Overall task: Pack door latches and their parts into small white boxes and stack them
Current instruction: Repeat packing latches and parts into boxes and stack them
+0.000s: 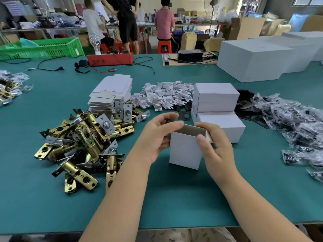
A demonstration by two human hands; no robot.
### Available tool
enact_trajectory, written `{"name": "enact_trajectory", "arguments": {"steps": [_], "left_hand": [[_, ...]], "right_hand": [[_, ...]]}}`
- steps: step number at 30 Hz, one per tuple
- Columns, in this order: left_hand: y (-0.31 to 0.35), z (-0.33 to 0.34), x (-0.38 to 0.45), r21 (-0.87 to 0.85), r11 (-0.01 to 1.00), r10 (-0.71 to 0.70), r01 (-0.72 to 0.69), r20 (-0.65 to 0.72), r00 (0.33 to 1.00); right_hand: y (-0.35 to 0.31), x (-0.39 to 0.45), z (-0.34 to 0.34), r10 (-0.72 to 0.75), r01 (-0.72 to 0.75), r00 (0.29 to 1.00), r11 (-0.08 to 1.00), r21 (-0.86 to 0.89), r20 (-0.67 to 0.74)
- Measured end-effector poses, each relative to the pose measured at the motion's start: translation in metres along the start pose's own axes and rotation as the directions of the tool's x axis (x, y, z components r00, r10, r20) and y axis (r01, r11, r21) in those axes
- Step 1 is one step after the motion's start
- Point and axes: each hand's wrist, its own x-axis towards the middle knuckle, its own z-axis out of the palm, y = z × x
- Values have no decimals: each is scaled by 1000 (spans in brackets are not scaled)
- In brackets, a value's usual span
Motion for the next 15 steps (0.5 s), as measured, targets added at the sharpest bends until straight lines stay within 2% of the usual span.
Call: {"name": "enact_trajectory", "arguments": {"steps": [4, 6, 7, 9, 12, 15], "left_hand": [[-1, 1, 3, -38, 999, -27, 24, -87, 996], [-2, 0, 5, -40, 998, -61, 57, -104, 993], [-2, -1, 5, -23, 997, -81, 79, -102, 991], [-2, -1, 4, 21, 994, -103, 105, -90, 991], [2, 1, 2, 28, 998, -46, 47, -49, 998], [3, -3, 2, -13, 1000, -27, 26, -42, 999]], "right_hand": [[-12, 11, -4, -27, 17, 996, 994, -106, -90], [-25, 22, -7, -168, 142, 982, 961, -238, -90], [-31, 28, -7, -254, 226, 966, 920, -320, -49], [-42, 39, -5, -364, 385, 922, 814, -435, 135], [-55, 52, 4, -287, 472, 863, 753, -458, 417], [-61, 60, 14, -178, 429, 850, 781, -454, 495]]}}
